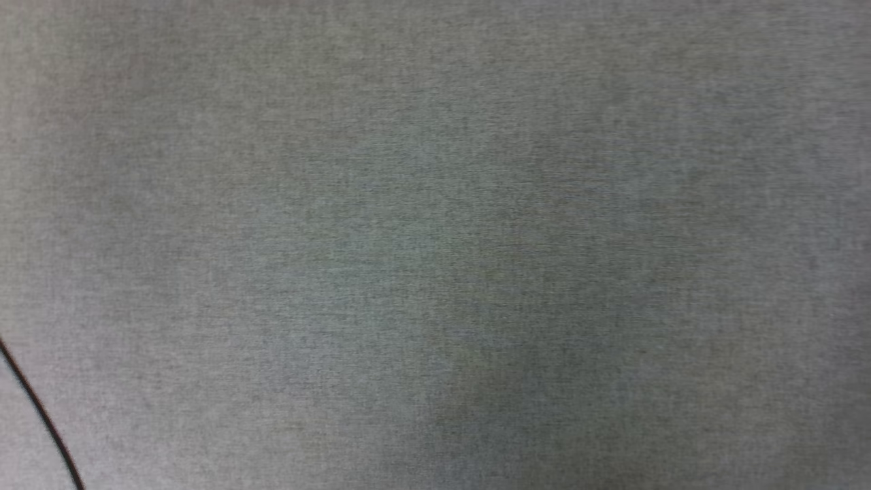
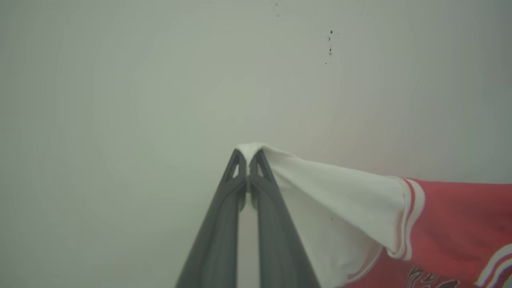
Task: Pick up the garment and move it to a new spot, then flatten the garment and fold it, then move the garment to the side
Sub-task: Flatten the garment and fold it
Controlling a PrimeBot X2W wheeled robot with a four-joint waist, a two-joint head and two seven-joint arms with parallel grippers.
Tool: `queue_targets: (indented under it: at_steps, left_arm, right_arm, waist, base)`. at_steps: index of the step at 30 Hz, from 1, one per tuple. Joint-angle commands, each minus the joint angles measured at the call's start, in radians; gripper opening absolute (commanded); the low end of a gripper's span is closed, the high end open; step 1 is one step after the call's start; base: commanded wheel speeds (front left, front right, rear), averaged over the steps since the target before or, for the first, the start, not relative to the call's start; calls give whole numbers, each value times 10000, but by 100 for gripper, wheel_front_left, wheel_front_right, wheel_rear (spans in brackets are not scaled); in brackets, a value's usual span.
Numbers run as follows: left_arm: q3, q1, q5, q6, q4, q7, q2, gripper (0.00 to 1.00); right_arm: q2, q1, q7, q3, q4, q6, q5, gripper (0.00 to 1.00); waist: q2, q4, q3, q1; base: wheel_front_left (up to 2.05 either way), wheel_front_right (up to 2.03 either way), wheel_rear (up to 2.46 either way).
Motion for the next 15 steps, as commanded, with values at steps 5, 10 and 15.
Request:
queue_targets:
  at_steps: [5, 10, 15]
  left_arm:
    - [-345, 717, -83, -368, 1103, -628, -673, 0]
    - [-703, 2009, 17, -558, 1708, -1210, -920, 0]
    - [-1301, 3746, 224, -715, 1852, -1424, -992, 0]
  right_arm:
    - [333, 508, -717, 344, 1307, -16, -140, 0]
    - [466, 1515, -962, 867, 2088, -16, 146, 0]
    - [331, 2847, -1120, 1342, 2547, -16, 659, 0]
  waist:
    - [0, 310, 125, -3]
    - [0, 401, -223, -3]
    - [0, 408, -897, -3]
  base:
    - [0, 0, 0]
    - [0, 0, 0]
    - [0, 0, 0]
